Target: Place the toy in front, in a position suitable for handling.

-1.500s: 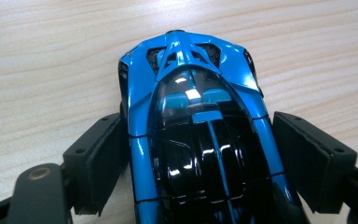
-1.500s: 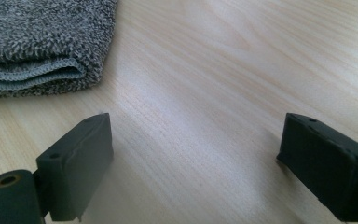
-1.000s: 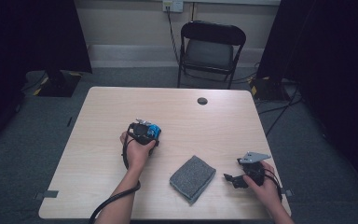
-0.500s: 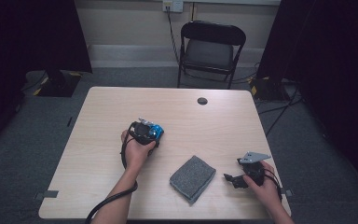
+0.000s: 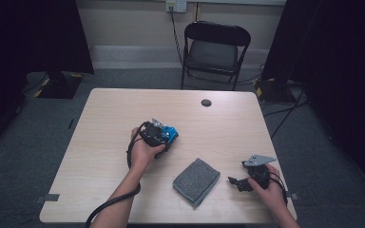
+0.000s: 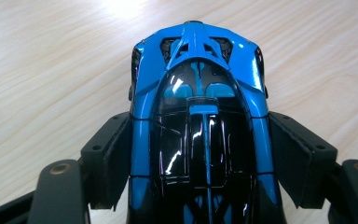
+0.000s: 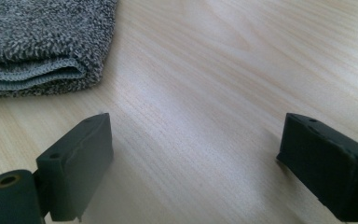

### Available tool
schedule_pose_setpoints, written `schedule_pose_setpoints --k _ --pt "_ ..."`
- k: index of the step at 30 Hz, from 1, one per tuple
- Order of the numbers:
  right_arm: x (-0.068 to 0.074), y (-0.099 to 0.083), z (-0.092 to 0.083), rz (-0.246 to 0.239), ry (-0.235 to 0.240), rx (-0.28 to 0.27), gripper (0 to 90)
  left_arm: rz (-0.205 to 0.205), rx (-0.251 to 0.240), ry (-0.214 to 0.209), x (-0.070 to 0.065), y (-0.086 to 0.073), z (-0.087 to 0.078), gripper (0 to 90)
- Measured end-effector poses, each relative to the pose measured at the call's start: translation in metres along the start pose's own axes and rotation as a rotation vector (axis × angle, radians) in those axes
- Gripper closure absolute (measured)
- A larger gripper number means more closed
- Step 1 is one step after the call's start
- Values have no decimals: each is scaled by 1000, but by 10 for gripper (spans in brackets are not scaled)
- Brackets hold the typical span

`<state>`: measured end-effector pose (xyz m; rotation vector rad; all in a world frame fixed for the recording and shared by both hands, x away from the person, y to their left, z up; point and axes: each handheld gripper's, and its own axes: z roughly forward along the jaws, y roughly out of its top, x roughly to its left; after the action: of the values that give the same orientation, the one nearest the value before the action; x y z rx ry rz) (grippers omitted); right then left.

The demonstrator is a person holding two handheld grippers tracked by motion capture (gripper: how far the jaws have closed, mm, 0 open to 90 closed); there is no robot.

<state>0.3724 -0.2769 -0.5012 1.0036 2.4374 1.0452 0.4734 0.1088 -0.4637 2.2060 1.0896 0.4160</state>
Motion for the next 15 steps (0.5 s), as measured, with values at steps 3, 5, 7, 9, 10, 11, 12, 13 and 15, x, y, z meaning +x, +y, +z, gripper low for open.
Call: schedule_pose_setpoints --k 3,5,7,9,10,11,12,13,15 --pt "0 0 0 0 0 0 89 13 -9 -32 -3 1 4 275" --pt "0 0 0 0 0 0 88 26 -8 -43 -5 1 8 275" --pt "0 0 0 0 0 0 88 48 6 -48 -7 0 13 275" --pt "0 0 0 0 0 0 88 59 19 -52 -7 0 14 275" --pt "0 0 0 0 0 0 88 65 17 -56 -8 -1 16 275" --pt "0 0 0 0 0 0 88 72 18 -57 -9 -1 17 275" --pt "0 0 0 0 0 0 88 72 18 -57 -9 -1 17 275" --pt "0 0 0 0 0 0 88 75 21 -56 -9 -1 18 275" --pt "0 0 0 0 0 0 88 70 17 -60 -9 -1 19 275"
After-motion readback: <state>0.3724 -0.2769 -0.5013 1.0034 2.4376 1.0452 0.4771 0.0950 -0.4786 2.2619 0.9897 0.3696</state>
